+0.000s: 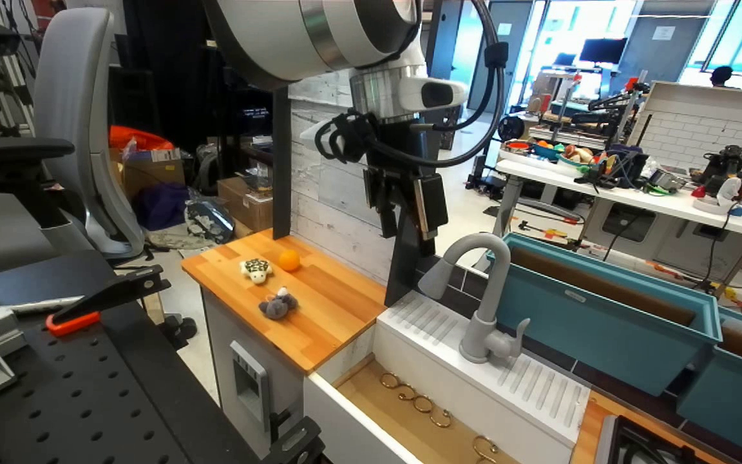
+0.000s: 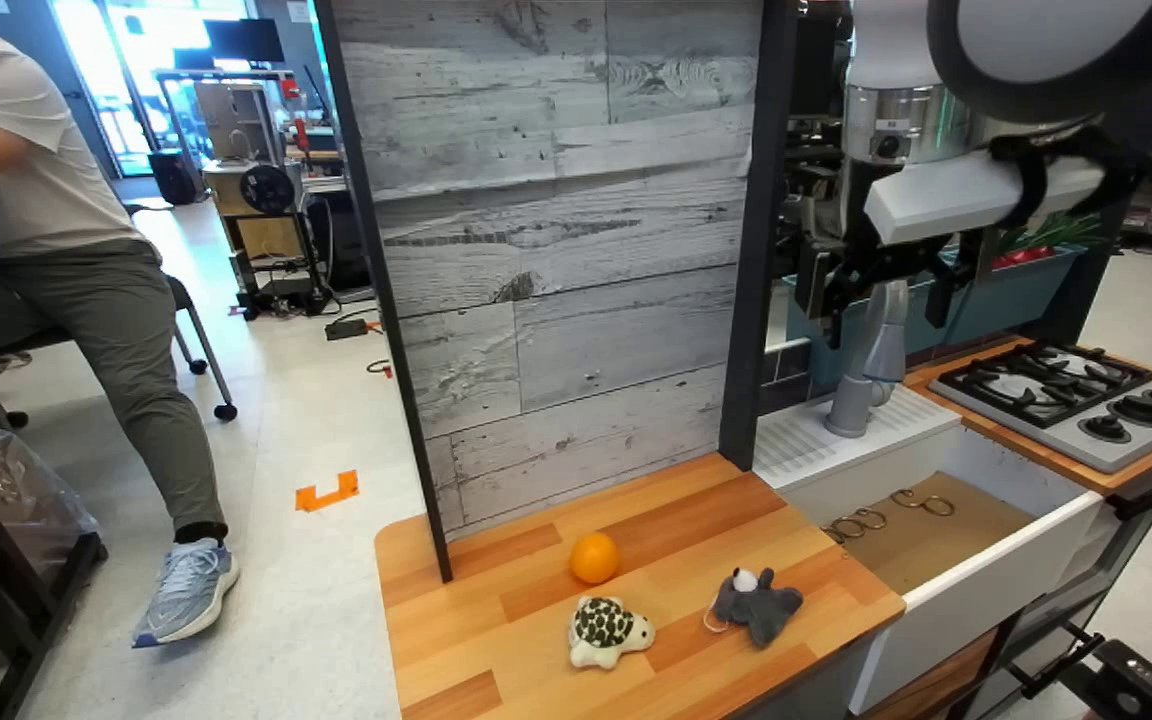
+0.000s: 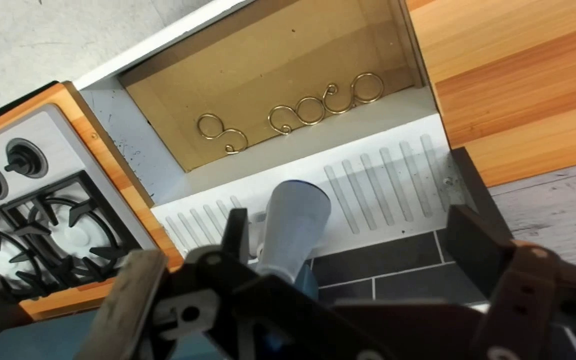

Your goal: Push the nozzle to the left

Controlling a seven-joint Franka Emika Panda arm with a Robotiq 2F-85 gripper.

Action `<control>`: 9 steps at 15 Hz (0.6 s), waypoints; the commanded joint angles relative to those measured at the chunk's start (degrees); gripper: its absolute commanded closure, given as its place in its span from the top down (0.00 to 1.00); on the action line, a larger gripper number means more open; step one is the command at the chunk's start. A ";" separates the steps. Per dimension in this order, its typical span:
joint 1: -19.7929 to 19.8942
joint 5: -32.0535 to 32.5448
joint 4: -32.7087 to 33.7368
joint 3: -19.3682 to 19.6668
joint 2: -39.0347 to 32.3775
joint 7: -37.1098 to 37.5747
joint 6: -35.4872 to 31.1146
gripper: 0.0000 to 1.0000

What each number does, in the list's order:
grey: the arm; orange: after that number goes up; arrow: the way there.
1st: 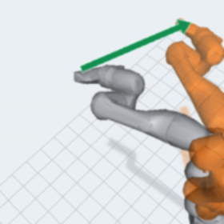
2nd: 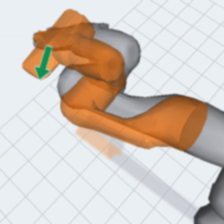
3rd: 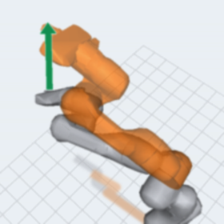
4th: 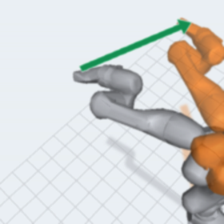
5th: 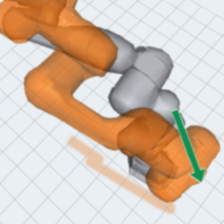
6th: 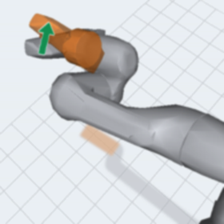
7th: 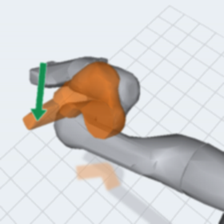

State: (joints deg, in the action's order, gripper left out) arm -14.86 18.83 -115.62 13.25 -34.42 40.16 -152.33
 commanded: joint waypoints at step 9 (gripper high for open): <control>-1.97 0.66 2.14 4.57 -6.20 0.82 -2.51 1.00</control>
State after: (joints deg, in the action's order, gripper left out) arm -15.39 18.83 -114.97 16.26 -38.65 40.27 -153.05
